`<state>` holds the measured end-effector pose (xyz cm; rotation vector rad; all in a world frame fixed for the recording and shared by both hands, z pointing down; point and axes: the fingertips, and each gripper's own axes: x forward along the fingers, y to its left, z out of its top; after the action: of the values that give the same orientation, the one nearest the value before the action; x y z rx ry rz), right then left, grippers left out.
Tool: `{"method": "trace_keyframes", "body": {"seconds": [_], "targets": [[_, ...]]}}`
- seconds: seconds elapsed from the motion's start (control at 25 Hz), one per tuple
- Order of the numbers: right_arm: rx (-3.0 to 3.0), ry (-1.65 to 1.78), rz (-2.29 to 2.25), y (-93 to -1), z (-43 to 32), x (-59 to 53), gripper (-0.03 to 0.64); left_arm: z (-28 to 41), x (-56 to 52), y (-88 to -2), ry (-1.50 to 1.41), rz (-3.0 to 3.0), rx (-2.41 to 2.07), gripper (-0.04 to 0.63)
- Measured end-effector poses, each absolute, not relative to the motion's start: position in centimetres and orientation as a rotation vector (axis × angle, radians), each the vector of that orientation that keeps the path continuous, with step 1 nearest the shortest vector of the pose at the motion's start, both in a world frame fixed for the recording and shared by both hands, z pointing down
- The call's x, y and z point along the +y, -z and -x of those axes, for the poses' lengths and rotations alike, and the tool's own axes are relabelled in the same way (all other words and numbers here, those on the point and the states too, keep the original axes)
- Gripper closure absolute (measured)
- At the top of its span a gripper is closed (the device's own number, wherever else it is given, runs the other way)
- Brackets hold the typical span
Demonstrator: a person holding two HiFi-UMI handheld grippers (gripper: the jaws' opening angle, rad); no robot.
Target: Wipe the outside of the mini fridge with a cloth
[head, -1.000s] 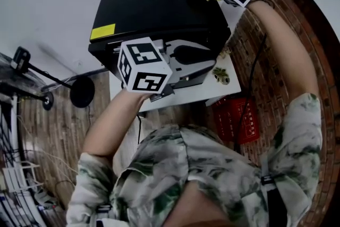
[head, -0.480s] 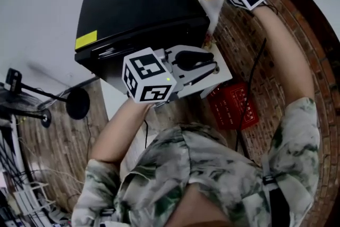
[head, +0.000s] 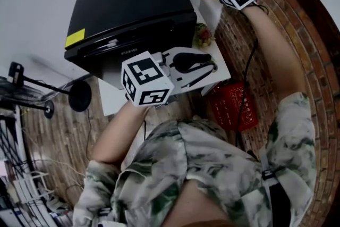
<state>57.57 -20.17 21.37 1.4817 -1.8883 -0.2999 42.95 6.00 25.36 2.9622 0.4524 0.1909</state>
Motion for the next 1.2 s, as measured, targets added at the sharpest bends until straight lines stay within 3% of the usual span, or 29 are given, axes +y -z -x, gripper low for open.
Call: {"method": "trace_keyframes", "body": {"seconds": [0.56, 1.2], "targets": [[-2.012, 0.419, -1.304, -26.9, -58.1, -28.9, 0.518, -51.2, 4.3, -27.5, -0.188, -2.935, 0.167, 0.525], [-2.111, 0.334, -1.145, -38.4, -55.3, -29.0, 0.518, -51.9, 4.0, -29.7, -0.183, -2.858, -0.029, 0.526]]}}
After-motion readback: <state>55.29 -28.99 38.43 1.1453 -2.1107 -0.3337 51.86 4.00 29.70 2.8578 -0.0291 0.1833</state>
